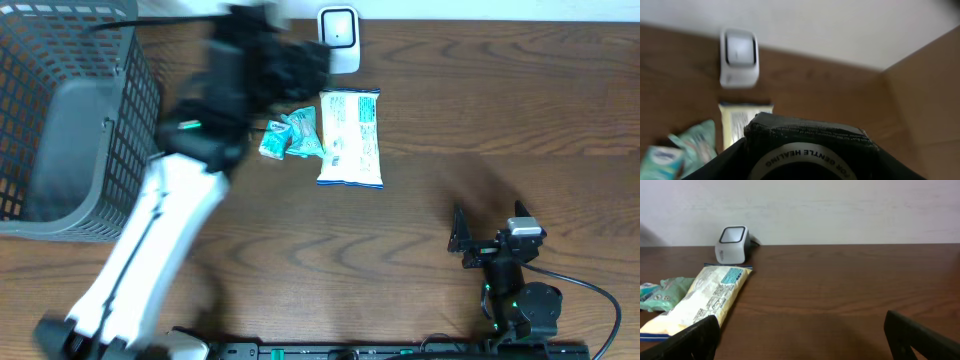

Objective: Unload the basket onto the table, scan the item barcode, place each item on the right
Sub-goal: 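Carry the Zam-Buk tin to the scanner and hold it under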

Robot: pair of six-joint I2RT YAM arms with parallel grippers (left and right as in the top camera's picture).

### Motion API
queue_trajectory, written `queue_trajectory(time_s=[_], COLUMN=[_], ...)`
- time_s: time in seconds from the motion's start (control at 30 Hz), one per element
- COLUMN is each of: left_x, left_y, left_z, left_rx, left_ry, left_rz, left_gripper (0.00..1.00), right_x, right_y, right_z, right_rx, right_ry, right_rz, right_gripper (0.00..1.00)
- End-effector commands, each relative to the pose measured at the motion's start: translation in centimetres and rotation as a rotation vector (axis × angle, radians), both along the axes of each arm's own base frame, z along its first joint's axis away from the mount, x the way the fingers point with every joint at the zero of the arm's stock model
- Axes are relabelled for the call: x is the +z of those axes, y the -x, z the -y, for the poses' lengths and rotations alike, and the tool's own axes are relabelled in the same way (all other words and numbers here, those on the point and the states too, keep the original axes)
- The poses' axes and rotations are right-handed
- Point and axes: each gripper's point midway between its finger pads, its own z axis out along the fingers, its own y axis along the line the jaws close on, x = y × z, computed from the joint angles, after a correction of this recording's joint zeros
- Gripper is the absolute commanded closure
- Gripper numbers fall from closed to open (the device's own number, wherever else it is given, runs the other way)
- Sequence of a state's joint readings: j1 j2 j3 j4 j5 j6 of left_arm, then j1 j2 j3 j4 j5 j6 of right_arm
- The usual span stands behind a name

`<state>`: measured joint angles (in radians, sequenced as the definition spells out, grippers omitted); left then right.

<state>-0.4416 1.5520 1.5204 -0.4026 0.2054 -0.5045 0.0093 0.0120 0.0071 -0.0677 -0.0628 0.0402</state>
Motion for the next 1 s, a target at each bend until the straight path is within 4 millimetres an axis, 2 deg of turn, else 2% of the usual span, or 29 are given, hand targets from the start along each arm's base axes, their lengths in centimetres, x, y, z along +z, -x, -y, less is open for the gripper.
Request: queue_trajectory(time_s=[0.0, 0.07, 0.1, 0.13, 0.3, 0.47, 0.53, 0.6, 0.63, 0.7, 0.73, 0.97], left_x=[-4.1, -7.2, -9.5, -10.6, -15.5, -19.4, -20.1, -20.6, -20.7, -20.7, -20.7, -20.1], left_y=[-1.3, -1.4, -1.6, -1.7, -2.6, -3.3, -3.5, -3.6, -3.6, -3.6, -3.6, -3.8], left_z=[2.6, 4.8, 6.5, 7.4, 11.4, 13.3, 13.5, 13.6, 13.6, 13.6, 13.6, 13.3], left_rx=[0.08, 0.054, 0.027, 0.013, -0.034, -0.029, -0.01, -0.002, -0.002, -0.003, -0.002, -0.009], left_ry=[-0.112, -0.153, -0.169, -0.176, -0.181, -0.157, -0.136, -0.128, -0.13, -0.13, -0.129, -0.138], left_rz=[-0.024, -0.059, -0.08, -0.088, -0.087, -0.113, -0.128, -0.136, -0.138, -0.137, -0.137, -0.121], left_gripper=[0.47, 0.47, 0.47, 0.47, 0.47, 0.46, 0.43, 0.35, 0.29, 0.09, 0.05, 0.03], right_x=[0.0, 0.0, 0.0, 0.0, 0.0, 0.0, 0.0, 0.0, 0.0, 0.0, 0.0, 0.0], right_y=[0.0, 0.0, 0.0, 0.0, 0.0, 0.0, 0.0, 0.0, 0.0, 0.0, 0.0, 0.0], right_z=[0.5, 0.5, 0.5, 0.5, 0.5, 0.5, 0.5, 0.5, 0.5, 0.5, 0.5, 0.5], right_rx=[-0.02, -0.02, -0.02, -0.02, -0.02, -0.02, -0.02, -0.02, -0.02, -0.02, -0.02, -0.02], right_ry=[-0.004, -0.004, -0.004, -0.004, -0.004, -0.004, -0.003, -0.004, -0.004, -0.004, -0.003, -0.004], right_rz=[0.0, 0.0, 0.0, 0.0, 0.0, 0.0, 0.0, 0.0, 0.0, 0.0, 0.0, 0.0], right_gripper=[0.01, 0.01, 0.01, 0.01, 0.01, 0.01, 0.01, 0.01, 0.01, 0.01, 0.01, 0.01])
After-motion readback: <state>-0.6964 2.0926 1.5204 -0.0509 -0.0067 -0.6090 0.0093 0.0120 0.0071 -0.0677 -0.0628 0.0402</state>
